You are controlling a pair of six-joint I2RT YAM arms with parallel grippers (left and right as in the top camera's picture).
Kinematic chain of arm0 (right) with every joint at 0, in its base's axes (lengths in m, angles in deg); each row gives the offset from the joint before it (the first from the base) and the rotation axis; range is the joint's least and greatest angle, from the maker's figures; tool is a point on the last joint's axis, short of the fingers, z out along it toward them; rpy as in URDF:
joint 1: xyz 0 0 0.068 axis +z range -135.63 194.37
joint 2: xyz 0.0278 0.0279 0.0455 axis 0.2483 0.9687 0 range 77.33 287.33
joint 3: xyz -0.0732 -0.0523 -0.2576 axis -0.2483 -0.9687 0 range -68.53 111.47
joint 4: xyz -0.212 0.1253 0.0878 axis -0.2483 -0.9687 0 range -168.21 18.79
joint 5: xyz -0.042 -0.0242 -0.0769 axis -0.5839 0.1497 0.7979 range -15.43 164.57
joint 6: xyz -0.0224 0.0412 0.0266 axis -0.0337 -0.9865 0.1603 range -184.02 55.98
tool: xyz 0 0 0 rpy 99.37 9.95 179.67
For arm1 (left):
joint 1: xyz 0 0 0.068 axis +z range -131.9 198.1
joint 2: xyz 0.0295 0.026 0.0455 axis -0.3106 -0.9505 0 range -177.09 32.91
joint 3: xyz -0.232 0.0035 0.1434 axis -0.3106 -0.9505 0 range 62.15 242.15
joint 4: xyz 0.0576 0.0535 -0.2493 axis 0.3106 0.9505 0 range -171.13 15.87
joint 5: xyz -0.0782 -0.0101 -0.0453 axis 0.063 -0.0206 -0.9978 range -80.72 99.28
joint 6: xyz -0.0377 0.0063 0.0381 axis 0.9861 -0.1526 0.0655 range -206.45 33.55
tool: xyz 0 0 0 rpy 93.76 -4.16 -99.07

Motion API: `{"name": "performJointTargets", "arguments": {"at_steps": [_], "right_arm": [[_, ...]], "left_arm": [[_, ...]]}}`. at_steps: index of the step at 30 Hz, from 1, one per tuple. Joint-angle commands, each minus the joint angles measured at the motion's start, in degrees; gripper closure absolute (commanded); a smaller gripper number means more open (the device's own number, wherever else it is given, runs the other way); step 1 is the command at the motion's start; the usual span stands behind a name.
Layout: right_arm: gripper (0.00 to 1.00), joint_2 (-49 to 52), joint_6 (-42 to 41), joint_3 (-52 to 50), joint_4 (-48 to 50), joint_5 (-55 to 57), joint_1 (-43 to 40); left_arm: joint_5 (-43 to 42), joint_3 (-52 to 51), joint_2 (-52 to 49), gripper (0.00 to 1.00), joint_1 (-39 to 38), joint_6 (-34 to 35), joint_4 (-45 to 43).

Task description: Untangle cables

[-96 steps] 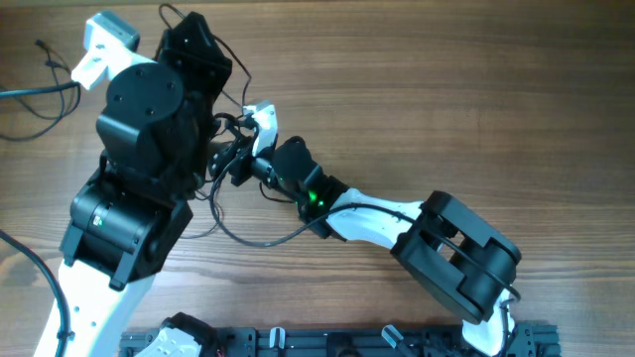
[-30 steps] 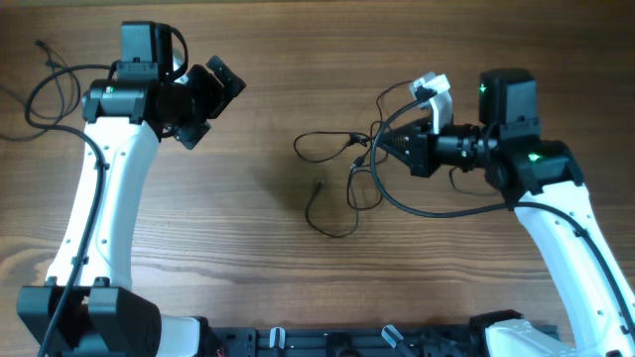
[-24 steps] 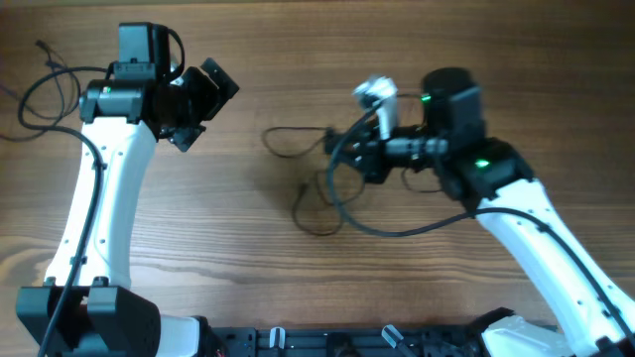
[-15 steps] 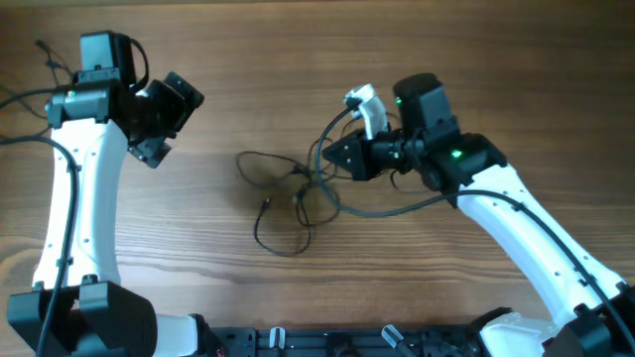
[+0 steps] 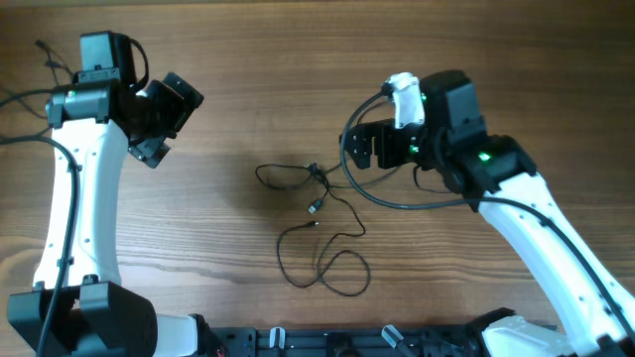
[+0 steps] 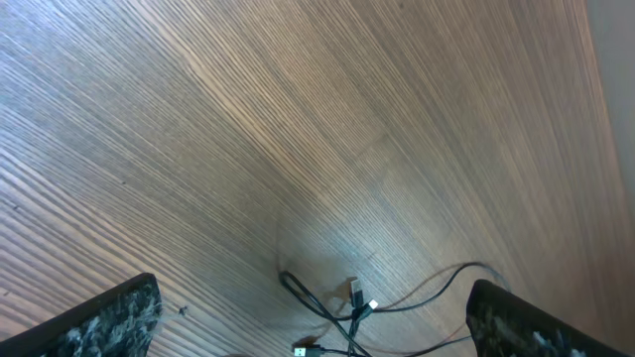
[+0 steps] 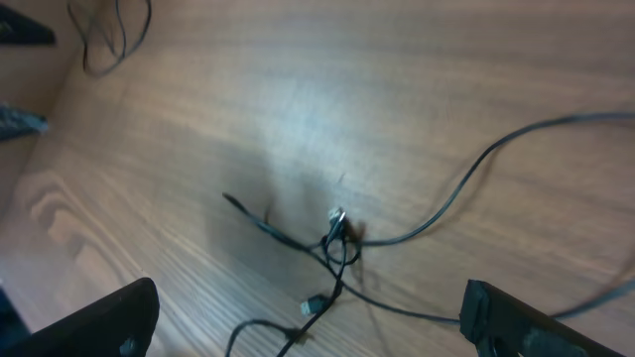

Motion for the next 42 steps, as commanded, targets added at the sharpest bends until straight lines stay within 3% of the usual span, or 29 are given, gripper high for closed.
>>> {"name": "performJointTargets", "arguments": {"at_steps": [1, 4, 8, 14, 17, 20, 27, 30, 31, 32, 33, 34, 42], "right_arm": [[0.0, -5.7, -3.3, 2.4, -1.0, 8.3, -1.6], [0.0, -9.0, -11.5, 2.4, -7.6, 23.6, -3.9], [0.0, -9.6, -19.1, 2.4, -13.7, 26.5, -6.6], [0.0, -9.5, -15.9, 2.4, -16.4, 26.4, -7.5], [0.0, -9.5, -16.2, 2.4, -17.6, 26.3, -7.5], [0.0, -9.5, -16.2, 2.4, -17.8, 25.4, -7.5], [0.0, -8.7, -15.4, 1.9, -18.1, 12.4, -7.4], [0.0, -7.2, -5.7, 1.1, -18.0, 2.7, -7.4], [0.01, -6.4, 0.2, 0.7, -18.1, -2.0, -7.4], [0.01, -4.9, 8.7, -0.7, -18.5, -9.1, -7.4], [0.01, -4.1, 11.3, -1.7, -19.0, -12.0, -7.4], [0.01, -3.4, 12.8, -2.5, -19.3, -13.5, -7.3], [0.01, 5.7, 13.2, -13.6, -11.0, -15.1, -3.1]], "left_arm": [[0.5, 0.4, -0.6, 0.0, -3.1, -0.5, 0.0], [0.5, 0.4, -0.6, 0.0, -6.1, -0.5, -0.2], [0.5, 0.4, -0.6, 0.0, -10.0, -1.7, -1.2], [0.5, -1.6, -0.6, 0.01, -16.9, -4.9, 1.8], [0.5, -6.8, -0.7, 0.07, -19.5, 0.3, 0.0], [-1.3, -13.8, -0.8, 0.18, -22.0, 5.9, -6.0], [-5.6, -29.3, -1.0, 0.2, -27.6, 15.7, -30.4], [-3.6, -30.7, -1.2, 0.38, -28.4, 16.3, -34.5], [-2.2, -30.7, -1.2, 0.52, -28.4, 16.3, -34.7], [-0.4, -30.7, -1.2, 0.76, -27.7, 16.3, -35.3], [-0.1, -30.7, -1.2, 0.9, -27.0, 16.3, -35.6], [-0.2, -30.7, -1.2, 0.96, -26.3, 16.3, -35.9], [-0.4, -30.7, -1.2, 0.96, -21.8, 16.3, -35.9]]}}
